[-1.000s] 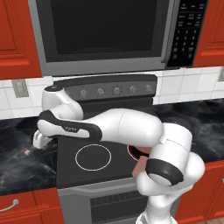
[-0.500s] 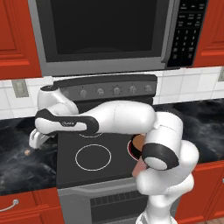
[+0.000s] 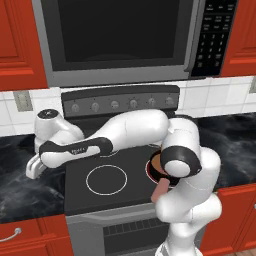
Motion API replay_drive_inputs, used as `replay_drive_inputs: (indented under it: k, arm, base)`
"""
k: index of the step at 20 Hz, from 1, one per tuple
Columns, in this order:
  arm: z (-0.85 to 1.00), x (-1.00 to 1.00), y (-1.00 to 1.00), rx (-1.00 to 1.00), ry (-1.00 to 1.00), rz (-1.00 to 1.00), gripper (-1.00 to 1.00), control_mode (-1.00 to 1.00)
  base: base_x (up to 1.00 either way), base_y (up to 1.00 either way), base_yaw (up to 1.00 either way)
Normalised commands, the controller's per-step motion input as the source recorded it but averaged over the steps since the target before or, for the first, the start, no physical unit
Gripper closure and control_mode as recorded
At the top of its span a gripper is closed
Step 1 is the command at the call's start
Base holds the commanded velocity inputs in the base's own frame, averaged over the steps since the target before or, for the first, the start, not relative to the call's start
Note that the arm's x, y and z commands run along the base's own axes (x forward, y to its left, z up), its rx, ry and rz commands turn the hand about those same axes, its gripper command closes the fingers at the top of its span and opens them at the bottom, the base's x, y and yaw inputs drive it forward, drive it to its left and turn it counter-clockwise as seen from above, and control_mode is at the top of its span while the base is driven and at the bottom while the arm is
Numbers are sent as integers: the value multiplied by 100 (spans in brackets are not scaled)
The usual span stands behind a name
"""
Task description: Pick up the sugar cube(s) and place them in the saucepan with hot chocolate.
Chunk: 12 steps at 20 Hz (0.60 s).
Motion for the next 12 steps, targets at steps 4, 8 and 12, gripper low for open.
replay_drive_inputs:
  k: [4, 8, 12]
  arm:
    - [-54, 0, 18, 0, -4, 0, -100, -100]
    - [-29, 1, 21, 0, 0, 0, -100, -100]
    - [0, 20, 21, -1, 9, 0, -100, -100]
  base:
    - [0, 0, 0]
    - [0, 0, 0]
    - [0, 0, 0]
